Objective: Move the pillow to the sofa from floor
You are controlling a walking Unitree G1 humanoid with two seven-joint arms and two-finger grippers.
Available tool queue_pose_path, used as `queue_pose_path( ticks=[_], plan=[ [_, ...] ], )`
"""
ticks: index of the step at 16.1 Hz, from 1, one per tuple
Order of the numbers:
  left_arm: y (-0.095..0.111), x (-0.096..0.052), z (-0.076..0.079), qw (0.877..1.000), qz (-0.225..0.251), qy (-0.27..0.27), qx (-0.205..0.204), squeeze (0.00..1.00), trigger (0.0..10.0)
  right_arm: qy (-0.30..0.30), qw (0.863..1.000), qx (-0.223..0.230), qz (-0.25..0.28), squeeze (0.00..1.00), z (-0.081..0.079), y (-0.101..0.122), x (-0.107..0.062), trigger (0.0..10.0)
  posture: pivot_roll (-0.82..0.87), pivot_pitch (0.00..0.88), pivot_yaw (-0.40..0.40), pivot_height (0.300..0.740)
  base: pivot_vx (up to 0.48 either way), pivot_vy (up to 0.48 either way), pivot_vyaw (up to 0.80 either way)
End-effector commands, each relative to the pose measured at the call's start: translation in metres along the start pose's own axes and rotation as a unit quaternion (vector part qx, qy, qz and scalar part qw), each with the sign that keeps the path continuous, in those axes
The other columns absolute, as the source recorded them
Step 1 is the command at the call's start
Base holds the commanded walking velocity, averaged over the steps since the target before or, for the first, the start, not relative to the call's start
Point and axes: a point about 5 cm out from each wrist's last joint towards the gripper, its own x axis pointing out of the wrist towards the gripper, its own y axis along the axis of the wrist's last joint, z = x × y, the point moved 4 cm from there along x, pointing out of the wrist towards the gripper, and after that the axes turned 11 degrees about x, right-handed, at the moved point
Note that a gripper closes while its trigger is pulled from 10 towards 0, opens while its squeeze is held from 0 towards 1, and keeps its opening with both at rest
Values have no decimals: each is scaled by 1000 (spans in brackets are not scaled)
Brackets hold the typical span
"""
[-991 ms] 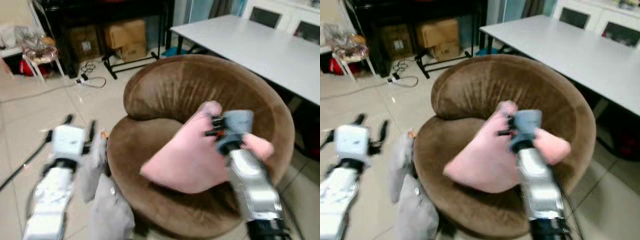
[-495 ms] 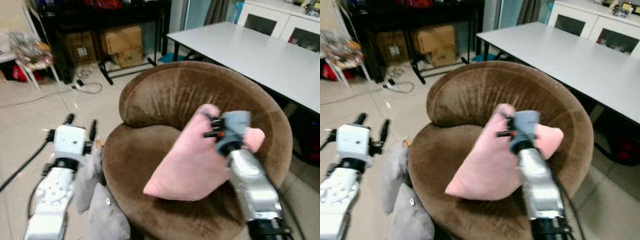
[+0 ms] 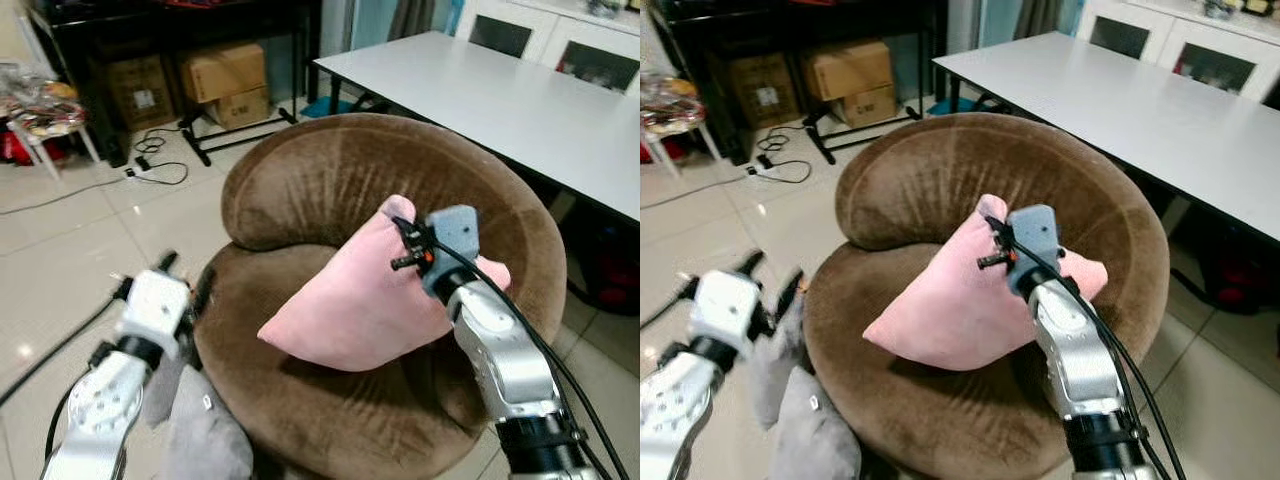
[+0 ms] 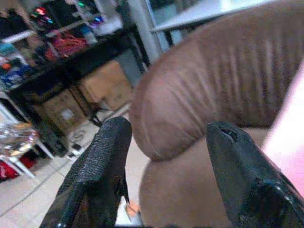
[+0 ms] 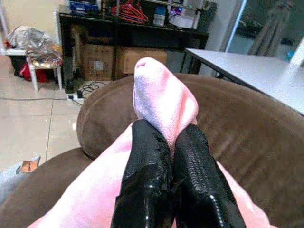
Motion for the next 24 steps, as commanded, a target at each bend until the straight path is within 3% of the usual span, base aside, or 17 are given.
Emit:
queue_pose_path(
  ticks=[1,7,9,10,12,13,14,16,17,19,21,23,24],
  plan=[
    [2,-6,8,999,1,-31,11,0,10000,17,1000,-15,-3,0,-8,10,8,10000,8,0,-56,740,0,0,0],
    [0,-28,21,998,-11,-67,15,0,10000,32,992,-87,-86,0,-1,22,1,10000,15,6,-97,740,0,0,0],
    [1,-34,26,997,-10,-80,11,0,10000,47,992,-79,-86,0,-4,37,1,10000,11,17,-102,740,0,0,0],
    [2,-34,27,997,-10,-81,10,0,10000,50,995,-49,-67,0,-12,44,8,10000,12,23,-103,740,0,0,0],
    [3,-33,27,996,-9,-83,10,0,10000,13,998,-16,-53,0,-14,45,19,10000,11,22,-99,740,0,0,0],
    [4,-32,27,996,-7,-84,11,0,10000,-56,997,32,-49,0,-4,44,28,10000,14,22,-98,740,0,0,0],
    [5,-32,27,996,-7,-85,11,0,10000,-87,993,65,-49,0,0,42,32,10000,18,21,-96,740,0,0,0],
    [7,-30,27,996,-4,-88,12,0,10000,-181,967,174,-52,0,15,31,43,10000,28,18,-91,740,0,0,0],
    [8,-28,27,996,-2,-90,14,0,10000,-244,953,174,-50,0,27,26,48,10000,35,17,-89,740,0,0,0],
    [10,-26,25,996,1,-92,18,0,10000,-366,923,121,-28,0,52,34,54,10000,47,20,-86,740,0,0,0],
    [10,-27,24,995,1,-94,20,0,10000,-429,897,109,-7,0,63,46,58,10000,55,22,-90,740,0,0,0],
    [9,-28,24,995,0,-94,20,0,10000,-431,894,120,-7,0,61,46,63,10000,60,25,-96,740,0,0,0],
    [10,-28,26,995,0,-98,21,0,10000,-370,918,137,-28,0,42,37,78,10000,63,26,-101,740,0,0,0]
  ],
)
